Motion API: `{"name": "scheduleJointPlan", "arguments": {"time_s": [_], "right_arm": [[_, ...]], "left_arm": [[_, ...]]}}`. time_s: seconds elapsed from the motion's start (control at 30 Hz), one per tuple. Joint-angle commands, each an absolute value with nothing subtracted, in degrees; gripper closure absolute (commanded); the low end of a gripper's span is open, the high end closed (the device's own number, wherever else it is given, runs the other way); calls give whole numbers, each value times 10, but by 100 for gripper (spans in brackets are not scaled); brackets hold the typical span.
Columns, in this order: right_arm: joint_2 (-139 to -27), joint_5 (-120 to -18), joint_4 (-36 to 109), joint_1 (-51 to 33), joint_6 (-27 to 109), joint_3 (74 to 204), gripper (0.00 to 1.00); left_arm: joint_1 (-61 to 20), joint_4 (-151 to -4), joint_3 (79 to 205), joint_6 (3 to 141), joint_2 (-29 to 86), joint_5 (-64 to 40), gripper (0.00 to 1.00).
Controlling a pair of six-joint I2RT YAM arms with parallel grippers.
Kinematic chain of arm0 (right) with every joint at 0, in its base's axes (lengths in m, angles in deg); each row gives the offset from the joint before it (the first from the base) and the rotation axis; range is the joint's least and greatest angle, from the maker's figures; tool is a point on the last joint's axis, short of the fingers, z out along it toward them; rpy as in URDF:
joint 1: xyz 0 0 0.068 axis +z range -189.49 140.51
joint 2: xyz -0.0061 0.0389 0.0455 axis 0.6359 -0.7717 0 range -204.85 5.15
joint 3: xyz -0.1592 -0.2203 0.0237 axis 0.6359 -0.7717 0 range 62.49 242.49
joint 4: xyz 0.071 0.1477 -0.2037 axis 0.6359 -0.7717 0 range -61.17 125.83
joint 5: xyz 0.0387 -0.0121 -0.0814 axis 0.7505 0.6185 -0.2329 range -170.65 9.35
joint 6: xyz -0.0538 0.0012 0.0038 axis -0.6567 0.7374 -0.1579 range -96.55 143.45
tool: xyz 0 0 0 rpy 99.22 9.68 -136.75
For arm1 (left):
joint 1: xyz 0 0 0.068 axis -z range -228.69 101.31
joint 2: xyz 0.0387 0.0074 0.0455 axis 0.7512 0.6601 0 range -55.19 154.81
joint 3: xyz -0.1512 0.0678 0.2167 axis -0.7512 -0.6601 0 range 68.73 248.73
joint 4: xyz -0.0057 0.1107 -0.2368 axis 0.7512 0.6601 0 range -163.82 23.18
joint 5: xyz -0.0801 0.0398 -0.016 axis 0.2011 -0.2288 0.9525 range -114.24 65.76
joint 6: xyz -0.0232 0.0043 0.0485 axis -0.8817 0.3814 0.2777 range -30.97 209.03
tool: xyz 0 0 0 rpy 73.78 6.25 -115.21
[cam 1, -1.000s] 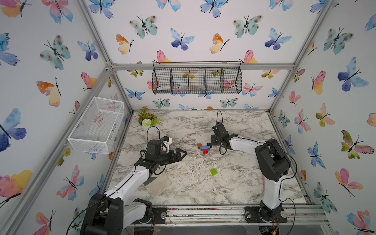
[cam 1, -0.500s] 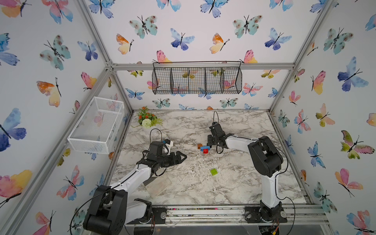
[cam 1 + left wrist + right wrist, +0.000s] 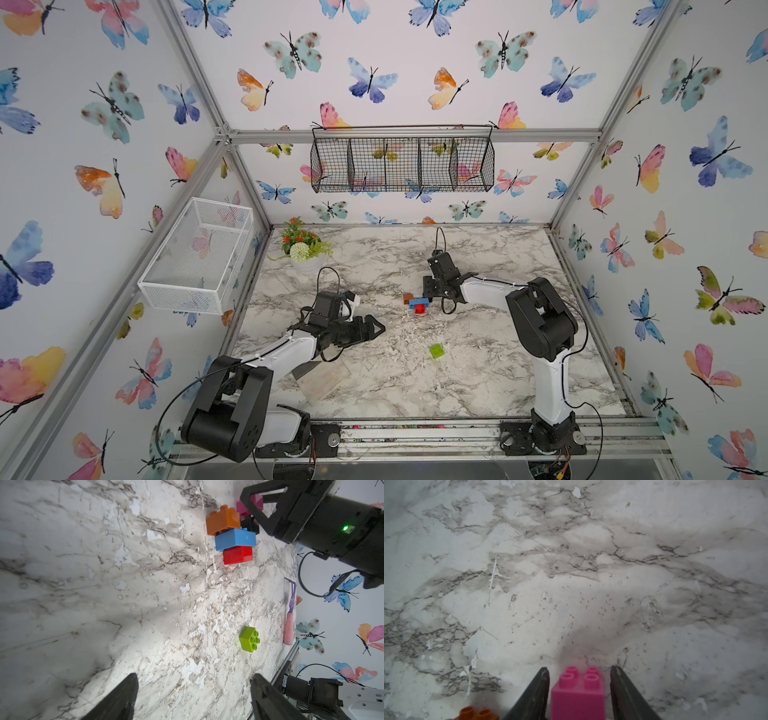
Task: Assemble the letter v with lego
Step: Place the lego brick at the center of the board.
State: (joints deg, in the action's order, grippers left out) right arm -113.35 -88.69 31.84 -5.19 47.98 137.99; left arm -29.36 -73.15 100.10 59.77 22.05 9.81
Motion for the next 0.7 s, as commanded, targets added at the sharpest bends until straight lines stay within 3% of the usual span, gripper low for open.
{"name": "scheduleJointPlan", "arguments": {"time_s": [0.0,0.2,0.3,0.4,0.47,0.67], "right_arm": [[-1120,-884,306,-53,474,1395,44],[-1098,-901,272,-53,447,1429,38],[-1066,-914,266,-55,388,1432,27],[-1025,-888,285,-57,251,1410,10],[-990,-819,310,-60,121,1367,1],[-927,-648,316,-80,-216,1241,1]], "left_arm": [[-289,-734,1018,613,232,86,15],[-284,-734,1023,616,253,85,16],[-277,-734,1029,619,268,83,19],[-268,-735,1039,621,289,83,22],[-262,-738,1046,621,302,80,24],[-258,-759,1065,613,340,79,27]]}}
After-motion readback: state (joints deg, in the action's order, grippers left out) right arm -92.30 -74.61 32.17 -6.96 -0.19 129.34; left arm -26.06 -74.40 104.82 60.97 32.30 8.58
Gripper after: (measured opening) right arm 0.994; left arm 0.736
